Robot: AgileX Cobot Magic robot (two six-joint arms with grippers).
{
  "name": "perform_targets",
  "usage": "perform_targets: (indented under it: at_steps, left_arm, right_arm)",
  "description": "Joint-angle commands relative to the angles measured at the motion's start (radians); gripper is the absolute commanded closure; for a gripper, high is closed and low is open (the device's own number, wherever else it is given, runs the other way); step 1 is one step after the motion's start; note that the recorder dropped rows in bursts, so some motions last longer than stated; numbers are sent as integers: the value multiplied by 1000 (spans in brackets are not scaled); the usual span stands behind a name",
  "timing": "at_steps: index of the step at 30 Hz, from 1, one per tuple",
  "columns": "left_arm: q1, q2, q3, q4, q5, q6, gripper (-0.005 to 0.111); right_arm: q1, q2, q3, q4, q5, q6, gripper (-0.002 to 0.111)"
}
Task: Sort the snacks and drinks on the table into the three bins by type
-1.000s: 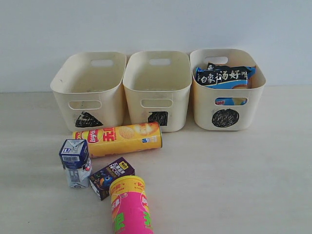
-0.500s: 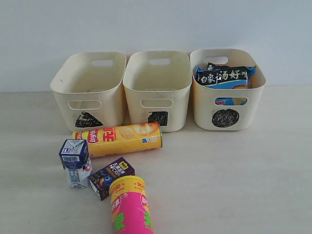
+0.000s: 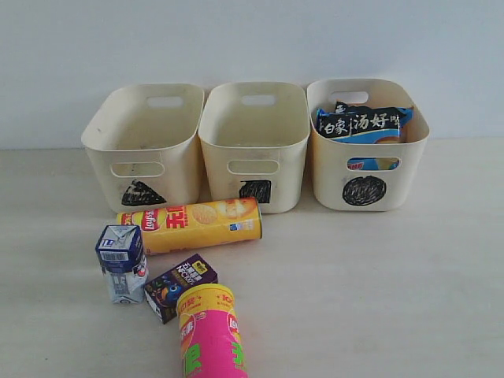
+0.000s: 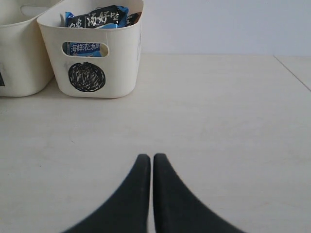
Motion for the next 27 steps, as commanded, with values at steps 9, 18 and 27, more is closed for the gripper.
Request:
perform_targets:
  at_steps: [9, 18, 27]
  left_arm:
    - [3, 364, -400, -19, 717, 333, 102]
    - [-72, 500, -463, -171, 863, 432, 102]
    - [-302, 590, -463, -193, 856, 422, 102]
  right_arm:
    - [-3, -7, 4, -12, -7, 0, 108]
    - [-3, -7, 4, -12, -7, 0, 108]
    - [-3, -7, 4, -12, -7, 0, 108]
